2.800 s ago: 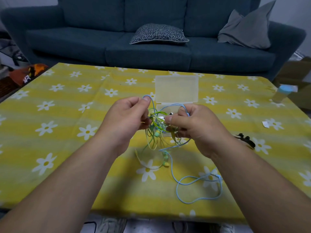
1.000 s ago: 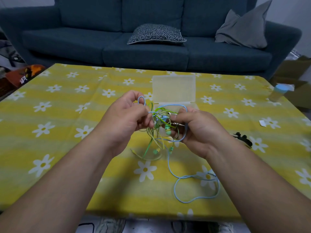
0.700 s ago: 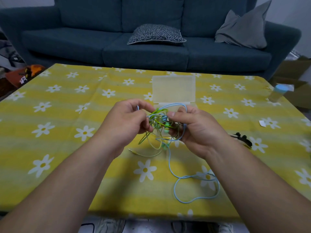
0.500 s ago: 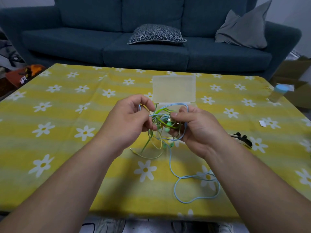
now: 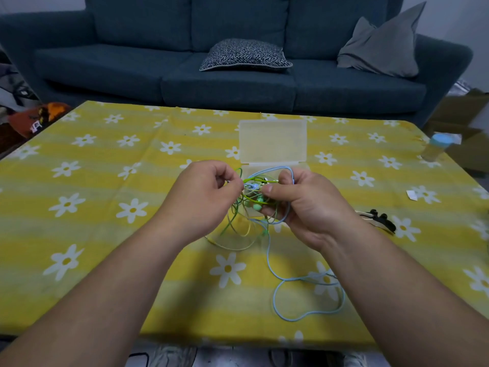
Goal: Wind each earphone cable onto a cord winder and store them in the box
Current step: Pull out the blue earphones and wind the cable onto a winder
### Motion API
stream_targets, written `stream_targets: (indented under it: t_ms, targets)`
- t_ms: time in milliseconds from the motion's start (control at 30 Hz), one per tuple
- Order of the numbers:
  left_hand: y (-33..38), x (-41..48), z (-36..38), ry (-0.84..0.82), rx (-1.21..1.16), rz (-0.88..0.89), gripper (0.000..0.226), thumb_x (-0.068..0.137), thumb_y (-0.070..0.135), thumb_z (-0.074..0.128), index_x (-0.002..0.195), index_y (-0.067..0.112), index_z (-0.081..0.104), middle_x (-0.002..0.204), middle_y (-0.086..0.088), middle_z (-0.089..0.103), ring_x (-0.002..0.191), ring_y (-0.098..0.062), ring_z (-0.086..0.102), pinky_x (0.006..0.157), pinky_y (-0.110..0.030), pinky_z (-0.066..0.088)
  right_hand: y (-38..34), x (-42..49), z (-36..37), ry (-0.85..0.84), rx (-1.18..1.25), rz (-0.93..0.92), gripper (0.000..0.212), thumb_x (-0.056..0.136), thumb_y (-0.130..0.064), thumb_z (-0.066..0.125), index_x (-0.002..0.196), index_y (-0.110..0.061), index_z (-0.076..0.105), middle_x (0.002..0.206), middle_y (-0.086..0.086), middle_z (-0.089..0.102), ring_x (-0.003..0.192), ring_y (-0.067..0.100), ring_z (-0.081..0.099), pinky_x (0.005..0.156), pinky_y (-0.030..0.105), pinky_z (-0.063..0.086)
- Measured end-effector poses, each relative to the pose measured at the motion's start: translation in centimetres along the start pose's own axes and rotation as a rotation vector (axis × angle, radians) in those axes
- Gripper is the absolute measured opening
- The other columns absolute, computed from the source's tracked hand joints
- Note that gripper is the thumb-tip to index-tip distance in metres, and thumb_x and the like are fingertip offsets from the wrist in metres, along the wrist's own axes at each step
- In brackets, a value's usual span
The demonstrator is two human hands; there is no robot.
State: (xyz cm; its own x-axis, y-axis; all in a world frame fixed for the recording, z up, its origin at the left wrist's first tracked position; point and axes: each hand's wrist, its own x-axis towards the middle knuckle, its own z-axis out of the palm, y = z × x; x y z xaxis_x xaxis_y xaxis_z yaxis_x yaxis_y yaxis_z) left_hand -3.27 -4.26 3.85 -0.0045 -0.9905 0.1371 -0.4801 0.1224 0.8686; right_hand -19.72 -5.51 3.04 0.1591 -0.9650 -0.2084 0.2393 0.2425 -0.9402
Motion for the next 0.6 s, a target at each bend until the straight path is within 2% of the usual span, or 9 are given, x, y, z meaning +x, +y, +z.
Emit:
stream_targets:
  t_ms: [33, 100, 200, 267, 333, 467, 533, 600]
  targets:
    - [-0.08, 0.0, 0.01, -0.009, 0.004, 0.014, 0.019, 0.093, 0.014, 0.061, 0.074, 0.013, 0.065, 0.064, -0.015, 0.062, 0.06, -0.017, 0.051, 0.054, -0.033, 0.04, 0.01, 0.04, -0.01, 0.004, 0.0, -0.009, 0.044, 0.085, 0.012, 0.061, 0.063, -0.017, 0.037, 0.061, 0.004, 0.061, 0.066, 0.024, 0.066, 0.058, 0.032, 0.052]
    - [-0.04, -0.06, 0.08, -0.019, -0.072, -0.005, 0.02, 0.095, 0.012, 0.06, 0.075, 0.013, 0.064, 0.065, -0.005, 0.062, 0.064, -0.015, 0.056, 0.062, -0.035, 0.048, -0.06, 0.04, -0.01, 0.01, 0.009, -0.01, 0.044, 0.084, 0.014, 0.06, 0.063, -0.017, 0.037, 0.067, 0.008, 0.059, 0.073, 0.029, 0.065, 0.062, 0.035, 0.053]
    - [0.23, -0.24, 0.28, -0.076, -0.254, -0.084, 0.024, 0.097, 0.009, 0.056, 0.075, 0.016, 0.062, 0.078, 0.001, 0.065, 0.074, -0.01, 0.062, 0.074, -0.03, 0.05, -0.17, -0.04, 0.02, 0.01, -0.011, 0.013, 0.044, 0.084, 0.014, 0.059, 0.063, -0.018, 0.037, 0.072, 0.01, 0.056, 0.066, 0.023, 0.066, 0.056, 0.03, 0.055]
    - [0.33, -0.31, 0.36, -0.112, -0.364, -0.135, 0.025, 0.098, 0.009, 0.054, 0.076, 0.017, 0.06, 0.081, 0.003, 0.067, 0.078, -0.011, 0.064, 0.074, -0.027, 0.05, -0.14, -0.09, 0.02, 0.006, -0.021, 0.027, 0.044, 0.084, 0.013, 0.06, 0.064, -0.018, 0.036, 0.075, 0.012, 0.055, 0.061, 0.02, 0.064, 0.053, 0.029, 0.056]
    - [0.37, -0.29, 0.32, -0.143, -0.42, -0.164, 0.025, 0.099, 0.008, 0.053, 0.077, 0.016, 0.06, 0.08, 0.004, 0.067, 0.078, -0.012, 0.064, 0.071, -0.024, 0.049, -0.01, -0.06, -0.06, -0.002, -0.038, 0.035, 0.043, 0.084, 0.012, 0.061, 0.065, -0.019, 0.038, 0.079, 0.013, 0.054, 0.064, 0.023, 0.061, 0.053, 0.029, 0.055]
    - [0.28, -0.26, 0.28, -0.187, -0.374, -0.15, 0.023, 0.098, 0.005, 0.051, 0.079, 0.013, 0.06, 0.075, 0.007, 0.065, 0.073, -0.011, 0.058, 0.068, -0.025, 0.043, 0.01, -0.17, -0.25, -0.029, -0.052, 0.047, 0.039, 0.084, 0.013, 0.06, 0.067, -0.017, 0.041, 0.08, 0.012, 0.059, 0.063, 0.024, 0.058, 0.049, 0.027, 0.051]
    - [0.2, -0.24, 0.22, -0.196, -0.327, -0.13, 0.026, 0.097, 0.002, 0.051, 0.077, 0.015, 0.06, 0.073, 0.011, 0.065, 0.072, -0.011, 0.053, 0.068, -0.026, 0.041, -0.02, -0.22, -0.41, -0.028, -0.057, 0.043, 0.039, 0.083, 0.014, 0.06, 0.068, -0.017, 0.042, 0.082, 0.01, 0.062, 0.064, 0.023, 0.061, 0.048, 0.026, 0.05]
    - [0.1, -0.22, 0.2, -0.182, -0.274, -0.119, 0.028, 0.096, 0.002, 0.052, 0.074, 0.017, 0.061, 0.071, 0.014, 0.064, 0.07, -0.011, 0.049, 0.065, -0.023, 0.04, -0.03, -0.23, -0.61, -0.018, -0.076, 0.035, 0.039, 0.083, 0.013, 0.061, 0.067, -0.017, 0.042, 0.083, 0.01, 0.065, 0.074, 0.025, 0.068, 0.053, 0.027, 0.05]
